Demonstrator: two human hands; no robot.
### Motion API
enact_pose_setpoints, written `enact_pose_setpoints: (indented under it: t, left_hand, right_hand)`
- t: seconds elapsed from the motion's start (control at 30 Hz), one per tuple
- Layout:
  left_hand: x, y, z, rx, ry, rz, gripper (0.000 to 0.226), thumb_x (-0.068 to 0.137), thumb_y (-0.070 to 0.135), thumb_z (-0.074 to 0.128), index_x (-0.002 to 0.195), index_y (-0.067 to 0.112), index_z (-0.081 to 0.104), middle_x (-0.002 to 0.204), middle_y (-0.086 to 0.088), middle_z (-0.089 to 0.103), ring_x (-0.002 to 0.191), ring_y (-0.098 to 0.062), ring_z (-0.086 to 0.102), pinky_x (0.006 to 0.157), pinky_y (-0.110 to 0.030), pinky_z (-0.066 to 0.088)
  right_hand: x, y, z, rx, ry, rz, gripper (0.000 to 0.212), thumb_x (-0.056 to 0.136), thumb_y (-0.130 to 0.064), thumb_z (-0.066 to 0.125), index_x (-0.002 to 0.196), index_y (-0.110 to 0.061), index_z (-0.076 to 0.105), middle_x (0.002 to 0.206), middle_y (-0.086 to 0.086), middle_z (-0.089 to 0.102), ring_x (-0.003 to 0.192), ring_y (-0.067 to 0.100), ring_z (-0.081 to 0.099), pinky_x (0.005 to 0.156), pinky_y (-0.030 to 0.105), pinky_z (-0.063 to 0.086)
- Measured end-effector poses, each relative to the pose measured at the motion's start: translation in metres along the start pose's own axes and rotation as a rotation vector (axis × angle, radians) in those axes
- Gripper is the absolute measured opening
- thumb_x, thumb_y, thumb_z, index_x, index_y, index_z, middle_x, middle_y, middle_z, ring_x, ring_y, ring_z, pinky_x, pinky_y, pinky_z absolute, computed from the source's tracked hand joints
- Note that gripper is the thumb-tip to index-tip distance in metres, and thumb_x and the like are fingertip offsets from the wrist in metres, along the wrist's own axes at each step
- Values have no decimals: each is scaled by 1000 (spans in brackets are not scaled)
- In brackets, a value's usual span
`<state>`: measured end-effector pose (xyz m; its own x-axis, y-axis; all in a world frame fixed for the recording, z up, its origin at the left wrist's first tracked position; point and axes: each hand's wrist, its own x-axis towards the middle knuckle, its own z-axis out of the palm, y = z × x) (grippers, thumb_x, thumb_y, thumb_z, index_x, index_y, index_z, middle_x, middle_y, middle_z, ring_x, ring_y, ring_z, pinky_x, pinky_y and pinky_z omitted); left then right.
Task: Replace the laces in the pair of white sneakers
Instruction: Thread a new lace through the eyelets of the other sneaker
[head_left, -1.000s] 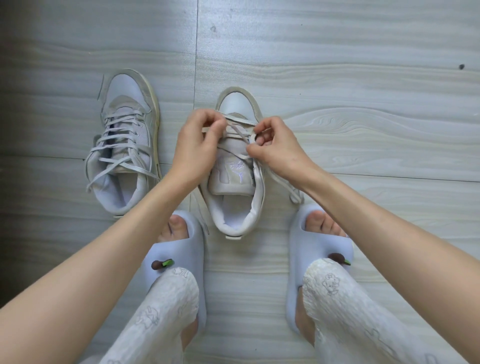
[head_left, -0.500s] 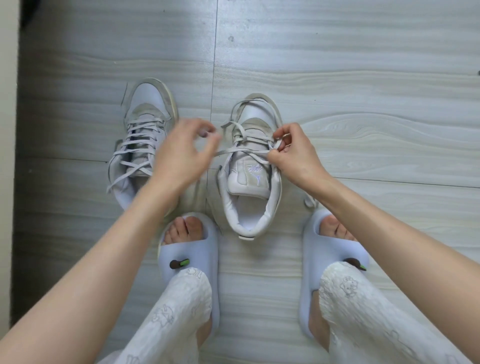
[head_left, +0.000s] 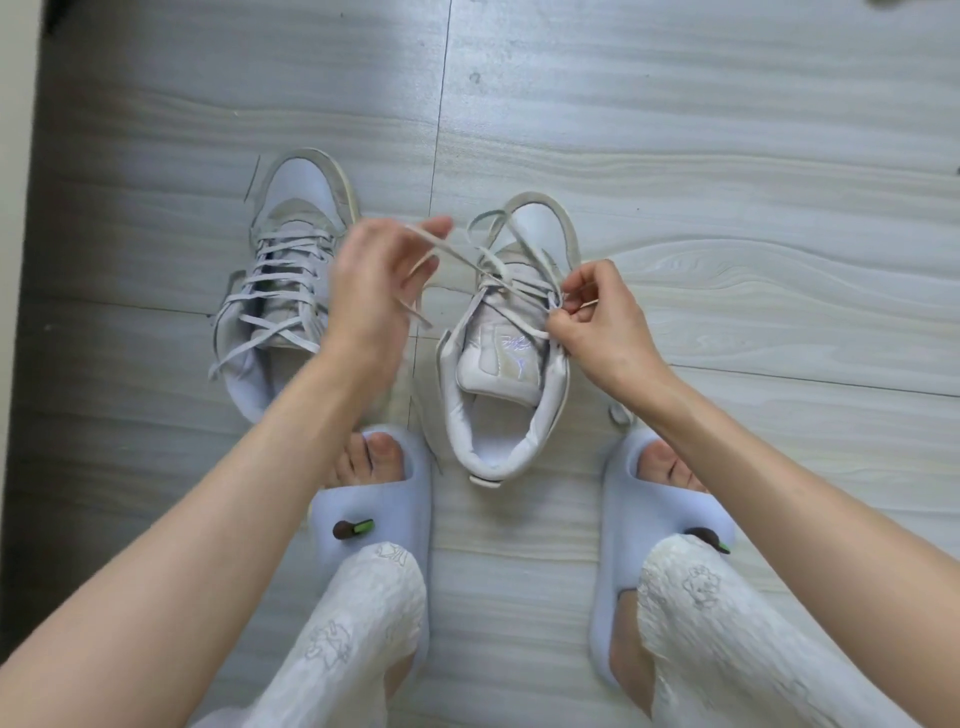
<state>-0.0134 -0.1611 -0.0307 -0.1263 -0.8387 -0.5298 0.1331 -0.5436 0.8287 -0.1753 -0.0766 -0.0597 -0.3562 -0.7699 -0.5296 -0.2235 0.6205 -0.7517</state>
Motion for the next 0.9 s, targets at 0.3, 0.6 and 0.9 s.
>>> enact_pose_setpoints:
  t: [0.3,0.6,0.9]
  left_hand:
    - [-4,4,-15,1271,-227,271,37,88,45,55,116,23,43,92,5,63,75,-15,59,71,-31,41]
    - [0,2,-12,1156,-215,334,26,88,46,56,73,24,56,65,3,56,67,-13,56,63,-27,40]
    - [-1,13,-45,705,55,196,29,85,20,53,60,20,40,65,-7,47,63,-11,49,58,-26,33]
  right_hand:
    - [-1,-2,0,8,-12,36,22,82,-7,55,76,-25,43,72,-8,48,60,6,42,60,21,36]
    - [-4,1,-25,-118,-63,8,16,85,-34,64,72,-25,63,59,-12,51,56,2,43,59,20,33]
    - [-4,6,-54,106,37,79,16,80,-19,71,66,-23,65,67,-2,59,63,2,49,64,15,37]
